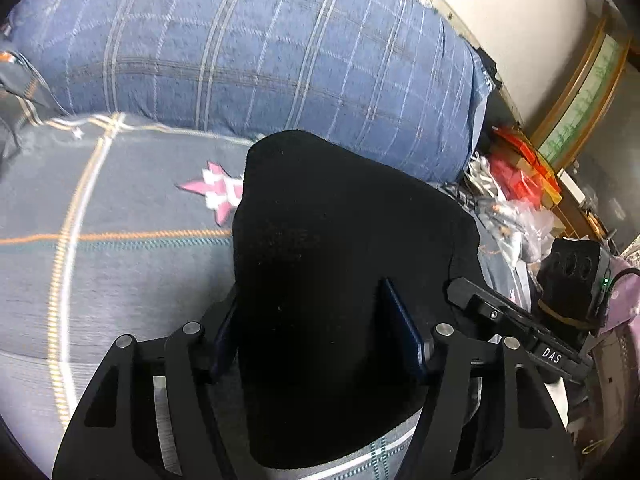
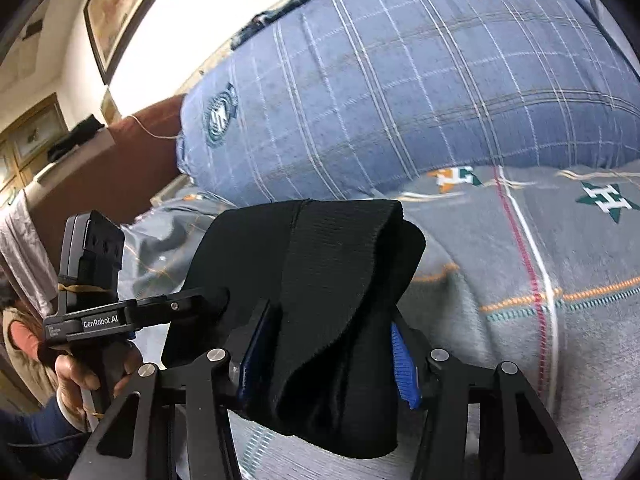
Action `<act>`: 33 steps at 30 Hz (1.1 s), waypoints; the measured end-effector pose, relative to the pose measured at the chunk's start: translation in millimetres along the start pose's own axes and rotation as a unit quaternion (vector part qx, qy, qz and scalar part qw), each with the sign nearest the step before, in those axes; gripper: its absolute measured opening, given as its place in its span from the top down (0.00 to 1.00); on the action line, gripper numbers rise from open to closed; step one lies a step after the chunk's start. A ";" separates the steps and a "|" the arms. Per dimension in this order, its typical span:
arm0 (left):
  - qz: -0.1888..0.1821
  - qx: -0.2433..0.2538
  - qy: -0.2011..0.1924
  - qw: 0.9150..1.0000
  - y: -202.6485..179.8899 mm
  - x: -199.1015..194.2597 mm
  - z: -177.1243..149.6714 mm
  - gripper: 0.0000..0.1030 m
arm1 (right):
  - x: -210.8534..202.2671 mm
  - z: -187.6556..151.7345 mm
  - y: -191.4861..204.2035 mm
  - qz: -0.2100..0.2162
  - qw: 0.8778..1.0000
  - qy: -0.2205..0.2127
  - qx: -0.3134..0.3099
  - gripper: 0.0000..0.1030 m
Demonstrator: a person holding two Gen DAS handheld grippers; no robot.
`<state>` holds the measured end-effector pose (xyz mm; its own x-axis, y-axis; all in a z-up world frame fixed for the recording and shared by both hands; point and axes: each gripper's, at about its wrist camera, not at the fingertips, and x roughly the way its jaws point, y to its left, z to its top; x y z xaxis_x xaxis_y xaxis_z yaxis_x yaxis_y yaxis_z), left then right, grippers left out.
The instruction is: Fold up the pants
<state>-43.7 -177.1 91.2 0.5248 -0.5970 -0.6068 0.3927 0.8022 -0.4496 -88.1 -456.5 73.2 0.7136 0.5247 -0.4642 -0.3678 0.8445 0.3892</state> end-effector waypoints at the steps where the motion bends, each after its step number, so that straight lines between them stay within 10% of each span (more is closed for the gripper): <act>1: 0.003 -0.001 -0.003 1.000 1.8 -2.1 1.7 0.36 | 0.9 1.5 2.0 0.004 1.000 -0.002 0.002 0.48; 33: 0.091 -0.053 -0.061 0.993 74.5 -15.7 61.9 0.36 | 102.2 63.3 50.4 0.038 0.999 0.028 -0.025 0.48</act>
<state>24.1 -108.1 107.8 0.6704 -0.4327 -0.6027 0.2051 0.8888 -0.4099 4.1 -367.1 95.7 0.6490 0.5912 -0.4789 -0.4491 0.8058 0.3860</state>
